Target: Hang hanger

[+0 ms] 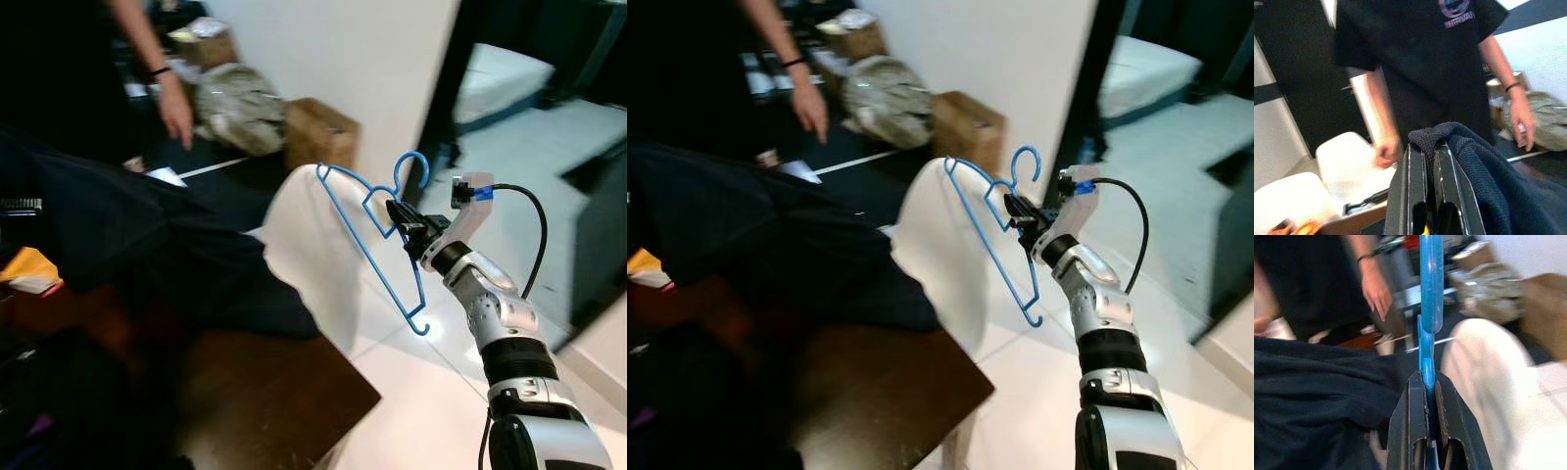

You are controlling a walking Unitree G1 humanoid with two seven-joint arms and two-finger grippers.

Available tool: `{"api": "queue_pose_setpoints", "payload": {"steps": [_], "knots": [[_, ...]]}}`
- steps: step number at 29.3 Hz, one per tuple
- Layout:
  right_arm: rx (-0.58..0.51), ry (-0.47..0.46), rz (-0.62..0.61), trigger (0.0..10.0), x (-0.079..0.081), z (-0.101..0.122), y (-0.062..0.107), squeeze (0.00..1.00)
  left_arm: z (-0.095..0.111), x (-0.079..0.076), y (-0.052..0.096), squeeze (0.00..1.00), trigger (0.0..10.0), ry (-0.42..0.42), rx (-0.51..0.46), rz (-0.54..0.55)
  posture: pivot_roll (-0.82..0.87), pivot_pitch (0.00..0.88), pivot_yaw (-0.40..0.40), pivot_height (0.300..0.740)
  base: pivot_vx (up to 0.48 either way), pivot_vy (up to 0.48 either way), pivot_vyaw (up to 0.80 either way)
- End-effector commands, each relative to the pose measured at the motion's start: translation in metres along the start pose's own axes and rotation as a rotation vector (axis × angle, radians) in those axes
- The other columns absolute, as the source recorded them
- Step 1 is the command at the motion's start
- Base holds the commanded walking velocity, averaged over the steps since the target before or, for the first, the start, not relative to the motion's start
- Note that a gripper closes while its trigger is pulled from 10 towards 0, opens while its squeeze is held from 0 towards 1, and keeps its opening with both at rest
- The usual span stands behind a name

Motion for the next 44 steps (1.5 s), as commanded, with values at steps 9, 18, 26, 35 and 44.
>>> {"api": "queue_pose_setpoints", "payload": {"steps": [9,18,26,35,44], "knots": [[-0.008,0.006,0.057,10.0,0.005,-0.002,0.004,0.0,-0.001,-0.05,0.01,0.0,10.0,0.07,0.004,-0.202,0.13,0.074,-0.06,0.74,0.0,0.0,0.79],[0.029,0.005,0.002,10.0,0.006,-0.012,-0.001,0.0,0.031,-0.116,-0.018,0.0,10.0,0.169,-0.14,-0.435,0.12,0.049,-0.067,0.74,0.0,0.0,0.7],[0.064,-0.016,-0.032,10.0,0.011,-0.027,-0.004,0.0,0.103,-0.137,-0.065,0.0,10.0,0.39,-0.318,-0.483,0.12,0.032,-0.068,0.74,0.0,0.0,0.0],[0.107,-0.057,-0.039,10.0,0.013,-0.041,-0.002,0.0,0.136,-0.12,-0.071,0.0,10.0,0.732,-0.347,-0.551,0.15,0.025,-0.059,0.74,0.0,0.0,0.0],[0.106,-0.084,-0.044,10.0,0.013,-0.043,-0.001,0.0,0.068,-0.105,-0.06,0.0,10.0,0.653,-0.132,-0.41,0.15,0.033,-0.057,0.74,0.0,0.0,0.0]]}}
Point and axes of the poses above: a point about 5 cm out from each wrist's last joint towards the gripper, its own y axis pointing back from the gripper into the wrist, its own z axis along the axis of the wrist's last joint, x = y × z, the point moved 1 cm from there along -y, pointing out of the wrist towards the gripper, and after that the axes turned 10 degrees about y, right-handed, at the moved point
